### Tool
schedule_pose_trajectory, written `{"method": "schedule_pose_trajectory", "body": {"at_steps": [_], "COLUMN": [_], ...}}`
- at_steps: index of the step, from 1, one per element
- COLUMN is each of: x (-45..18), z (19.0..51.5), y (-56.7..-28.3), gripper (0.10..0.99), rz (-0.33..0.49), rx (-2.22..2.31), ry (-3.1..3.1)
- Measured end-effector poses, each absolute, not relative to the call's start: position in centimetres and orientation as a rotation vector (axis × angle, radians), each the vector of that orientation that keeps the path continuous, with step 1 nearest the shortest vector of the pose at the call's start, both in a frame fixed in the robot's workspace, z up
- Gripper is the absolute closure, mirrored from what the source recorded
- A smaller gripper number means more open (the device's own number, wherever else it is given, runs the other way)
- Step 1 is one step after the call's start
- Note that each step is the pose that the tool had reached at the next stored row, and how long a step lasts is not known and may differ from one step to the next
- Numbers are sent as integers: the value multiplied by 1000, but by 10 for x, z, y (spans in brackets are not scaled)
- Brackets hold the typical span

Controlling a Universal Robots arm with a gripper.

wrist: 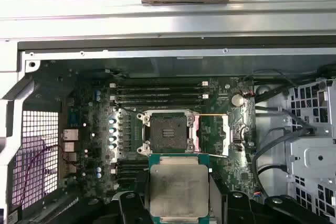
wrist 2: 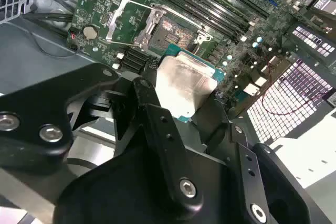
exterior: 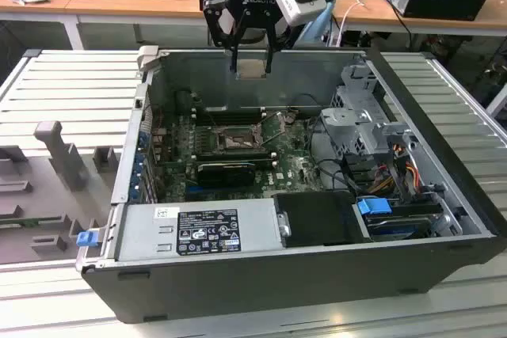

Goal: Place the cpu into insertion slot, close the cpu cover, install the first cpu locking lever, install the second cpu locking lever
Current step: 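Place the cpu into insertion slot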

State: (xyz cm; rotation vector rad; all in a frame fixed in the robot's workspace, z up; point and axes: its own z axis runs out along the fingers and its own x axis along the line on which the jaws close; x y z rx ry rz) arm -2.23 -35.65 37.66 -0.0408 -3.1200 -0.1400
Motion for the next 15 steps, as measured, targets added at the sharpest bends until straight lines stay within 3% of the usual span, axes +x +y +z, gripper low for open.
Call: {"method": "schedule_pose_trajectory", "body": {"at_steps": [15], "x": [-22], "z": [375], "y": [-357], "gripper": [545], "rz": [-141], "rx": [-191], "ry": [-3119]}}
